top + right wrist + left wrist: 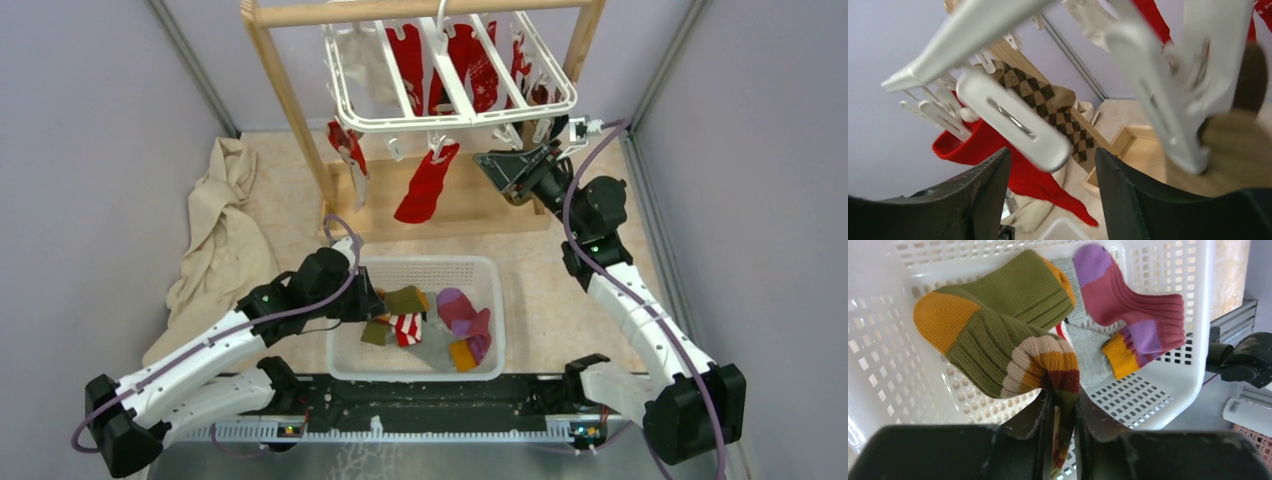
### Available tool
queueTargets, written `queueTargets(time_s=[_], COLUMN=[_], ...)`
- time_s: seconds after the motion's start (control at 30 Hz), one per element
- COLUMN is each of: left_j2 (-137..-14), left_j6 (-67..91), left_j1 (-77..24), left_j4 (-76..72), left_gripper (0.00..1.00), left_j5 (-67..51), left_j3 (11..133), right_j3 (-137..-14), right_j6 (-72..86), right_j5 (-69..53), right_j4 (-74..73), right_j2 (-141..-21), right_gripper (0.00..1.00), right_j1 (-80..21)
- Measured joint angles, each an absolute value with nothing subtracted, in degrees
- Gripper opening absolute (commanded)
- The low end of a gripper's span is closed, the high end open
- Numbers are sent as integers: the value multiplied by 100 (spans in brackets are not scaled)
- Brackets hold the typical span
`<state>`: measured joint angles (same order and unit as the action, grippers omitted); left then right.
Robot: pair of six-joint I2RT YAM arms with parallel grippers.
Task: Remove the socks clipped to the hanger
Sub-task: Place the sock in the bin.
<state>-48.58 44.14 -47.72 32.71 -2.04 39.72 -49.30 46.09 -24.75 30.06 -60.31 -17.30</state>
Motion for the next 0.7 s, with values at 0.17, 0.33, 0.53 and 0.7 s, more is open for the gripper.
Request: queueTargets(time_s=[0.17, 0.33, 0.53, 0.7], left_j2=[-4821, -4759, -4757, -4818], left_j6=[4480, 4539, 4569, 4641], left_j1=[-4772, -4772, -4772, -4772], left_j4=[3260, 3253, 3190, 3055], left_gripper=[56, 64, 71, 87], left_j5=[-123, 40, 139, 145], left_j3=[3745, 3516, 3175, 3004], right_j3=[-4816, -4609, -4285, -4154], right_j6=[4589, 4541, 4423, 4217], right_j5=[-2504, -2534, -2561, -2519], right_j4=[2838, 2659, 2257, 1712], right_j2=[-5854, -5537, -5030, -4600], right_gripper=[68, 68, 68, 70], right_j1=[-1752, -1763, -1785, -1782])
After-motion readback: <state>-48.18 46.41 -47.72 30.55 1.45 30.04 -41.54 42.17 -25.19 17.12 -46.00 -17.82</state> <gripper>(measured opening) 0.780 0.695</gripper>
